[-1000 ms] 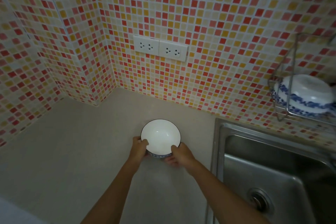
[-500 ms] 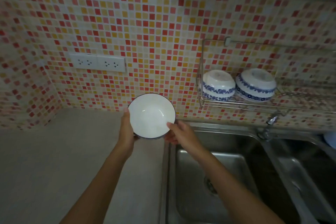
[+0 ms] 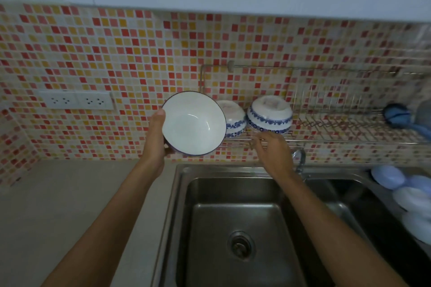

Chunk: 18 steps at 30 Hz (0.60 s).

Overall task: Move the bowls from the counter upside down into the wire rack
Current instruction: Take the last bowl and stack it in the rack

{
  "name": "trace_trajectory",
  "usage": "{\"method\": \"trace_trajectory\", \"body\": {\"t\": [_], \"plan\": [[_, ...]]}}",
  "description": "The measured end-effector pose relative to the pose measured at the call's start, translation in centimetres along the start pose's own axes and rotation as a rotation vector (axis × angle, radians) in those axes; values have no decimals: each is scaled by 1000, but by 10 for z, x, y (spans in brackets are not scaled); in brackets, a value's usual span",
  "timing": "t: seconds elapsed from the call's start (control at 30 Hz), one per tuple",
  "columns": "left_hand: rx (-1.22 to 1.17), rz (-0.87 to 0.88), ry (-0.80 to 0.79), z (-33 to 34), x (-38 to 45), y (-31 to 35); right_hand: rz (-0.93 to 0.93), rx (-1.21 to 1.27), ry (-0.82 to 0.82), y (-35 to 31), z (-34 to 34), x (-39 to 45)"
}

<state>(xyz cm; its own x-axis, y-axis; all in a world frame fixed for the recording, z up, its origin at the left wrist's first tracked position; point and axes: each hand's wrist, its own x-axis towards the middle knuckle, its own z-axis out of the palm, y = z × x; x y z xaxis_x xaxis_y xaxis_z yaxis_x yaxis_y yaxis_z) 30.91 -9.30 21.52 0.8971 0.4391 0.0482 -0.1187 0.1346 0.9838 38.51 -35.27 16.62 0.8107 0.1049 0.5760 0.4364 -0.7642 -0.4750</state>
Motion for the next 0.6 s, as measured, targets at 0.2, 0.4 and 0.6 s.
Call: {"method": "trace_trajectory", "body": {"t": [0.2,0.4,0.6], "plan": [[71,157,37,51,-2,11,-237,-386,174,43,6,-9],[238,460,70,93,5,33,-390,-274,188,58,13,-8],[760,772,69,124,33,38,-358,-214,218,61,19,-9]]}}
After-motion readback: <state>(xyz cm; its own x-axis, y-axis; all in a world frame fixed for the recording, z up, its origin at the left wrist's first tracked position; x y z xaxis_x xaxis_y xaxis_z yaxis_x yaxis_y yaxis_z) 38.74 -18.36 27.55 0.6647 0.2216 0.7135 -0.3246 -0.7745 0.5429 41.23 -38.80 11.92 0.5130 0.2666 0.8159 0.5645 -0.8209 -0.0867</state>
